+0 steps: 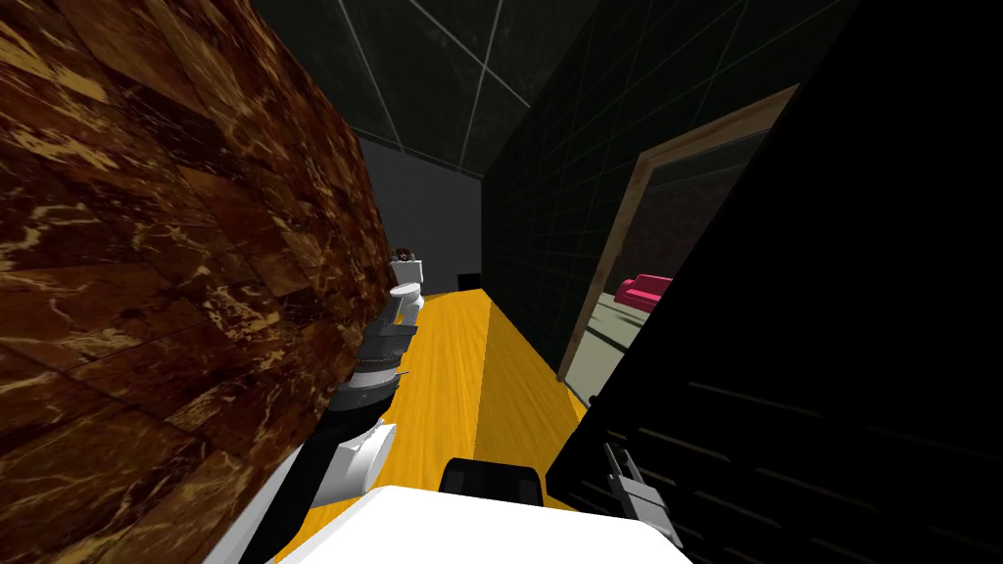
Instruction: Pull the door open
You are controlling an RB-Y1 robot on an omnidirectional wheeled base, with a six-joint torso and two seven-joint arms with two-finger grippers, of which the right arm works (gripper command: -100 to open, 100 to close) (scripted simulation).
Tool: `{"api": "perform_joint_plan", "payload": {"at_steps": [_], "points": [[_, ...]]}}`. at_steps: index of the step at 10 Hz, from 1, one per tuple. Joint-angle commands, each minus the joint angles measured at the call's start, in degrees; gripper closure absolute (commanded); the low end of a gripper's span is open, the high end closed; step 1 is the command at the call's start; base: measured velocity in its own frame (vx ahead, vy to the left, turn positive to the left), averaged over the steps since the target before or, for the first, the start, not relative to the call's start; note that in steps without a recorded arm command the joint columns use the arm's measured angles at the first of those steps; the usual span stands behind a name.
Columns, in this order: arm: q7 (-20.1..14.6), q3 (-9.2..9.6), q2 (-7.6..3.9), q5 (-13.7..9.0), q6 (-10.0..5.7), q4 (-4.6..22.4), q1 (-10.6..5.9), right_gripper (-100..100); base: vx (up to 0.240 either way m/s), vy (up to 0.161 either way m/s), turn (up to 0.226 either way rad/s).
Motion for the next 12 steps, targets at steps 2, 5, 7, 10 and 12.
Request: {"api": "perform_joint_plan", "payload": {"at_steps": [2, 5, 7, 10, 12], "points": [[-1.2, 1.3, -0.62, 0.6, -1.35, 1.0, -0.09, 100, -0.21, -0.018, 0.119], [-2.7, 2.67, -1.53, 1.2, -2.91, 2.2, -0.3, 100, -0.202, -0.027, 0.118], [-3.5, 3.42, -2.02, 1.5, -3.77, 2.9, -0.41, 100, -0.194, -0.013, 0.093], [-4.3, 4.23, -2.32, 1.8, -4.39, 3.9, -0.72, 100, -0.141, -0.013, 0.08], [-4.8, 4.71, -2.54, 1.9, -5.0, 4.5, -0.91, 100, -0.167, -0.034, 0.102]]}}
